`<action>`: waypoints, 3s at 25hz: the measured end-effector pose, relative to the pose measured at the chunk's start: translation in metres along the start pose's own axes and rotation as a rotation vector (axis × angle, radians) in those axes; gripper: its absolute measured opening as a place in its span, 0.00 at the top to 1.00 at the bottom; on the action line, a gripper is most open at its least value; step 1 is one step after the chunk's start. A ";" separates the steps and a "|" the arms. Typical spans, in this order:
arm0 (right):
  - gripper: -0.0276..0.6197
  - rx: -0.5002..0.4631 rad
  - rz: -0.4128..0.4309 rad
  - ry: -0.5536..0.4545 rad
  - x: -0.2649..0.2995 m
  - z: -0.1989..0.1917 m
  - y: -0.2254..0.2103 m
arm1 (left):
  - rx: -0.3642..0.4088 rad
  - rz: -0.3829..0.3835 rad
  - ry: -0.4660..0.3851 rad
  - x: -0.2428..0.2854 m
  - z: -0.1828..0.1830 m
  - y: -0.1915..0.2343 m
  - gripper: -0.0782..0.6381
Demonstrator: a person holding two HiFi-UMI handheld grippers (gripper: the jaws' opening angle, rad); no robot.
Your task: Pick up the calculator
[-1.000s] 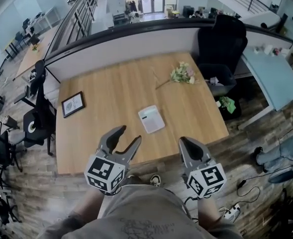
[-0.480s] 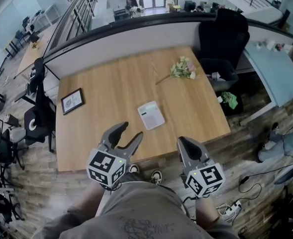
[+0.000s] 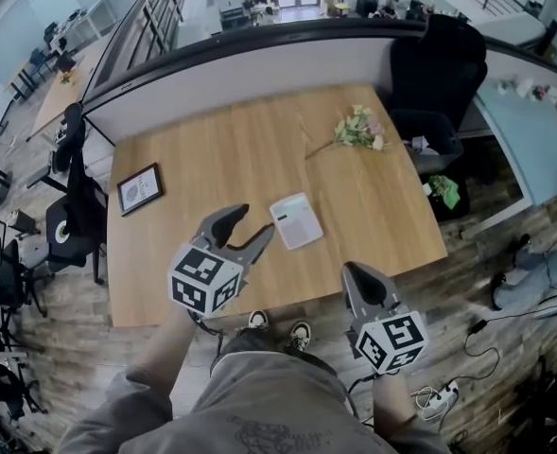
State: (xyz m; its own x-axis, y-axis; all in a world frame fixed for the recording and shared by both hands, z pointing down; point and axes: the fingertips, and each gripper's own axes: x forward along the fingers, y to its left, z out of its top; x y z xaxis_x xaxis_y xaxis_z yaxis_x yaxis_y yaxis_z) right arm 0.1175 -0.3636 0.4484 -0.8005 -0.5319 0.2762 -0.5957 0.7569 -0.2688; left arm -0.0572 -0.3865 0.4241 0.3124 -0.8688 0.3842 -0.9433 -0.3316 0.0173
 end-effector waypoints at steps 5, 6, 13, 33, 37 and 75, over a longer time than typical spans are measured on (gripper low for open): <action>0.93 0.013 0.005 0.034 0.020 -0.008 -0.001 | -0.045 -0.035 0.057 0.032 -0.021 0.027 0.57; 0.93 0.014 0.002 0.040 0.024 -0.010 -0.002 | -0.053 -0.040 0.065 0.040 -0.027 0.032 0.57; 0.93 0.041 -0.027 0.093 0.054 -0.032 -0.012 | -0.120 -0.061 0.146 0.090 -0.081 0.062 0.57; 0.93 0.116 -0.131 0.229 0.119 -0.100 -0.043 | -0.328 -0.134 0.352 0.191 -0.219 0.100 0.57; 0.93 0.120 -0.143 0.236 0.133 -0.108 -0.048 | -0.380 -0.161 0.378 0.201 -0.238 0.100 0.57; 0.93 0.068 -0.122 -0.019 0.086 0.021 0.028 | -0.236 -0.153 0.042 0.051 -0.079 0.090 0.83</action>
State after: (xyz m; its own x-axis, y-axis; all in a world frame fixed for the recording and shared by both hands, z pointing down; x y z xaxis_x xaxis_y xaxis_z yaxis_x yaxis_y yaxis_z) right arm 0.0308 -0.3958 0.4449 -0.7224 -0.6261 0.2934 -0.6914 0.6588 -0.2965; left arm -0.1351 -0.4314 0.5185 0.4528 -0.7978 0.3981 -0.8872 -0.3586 0.2904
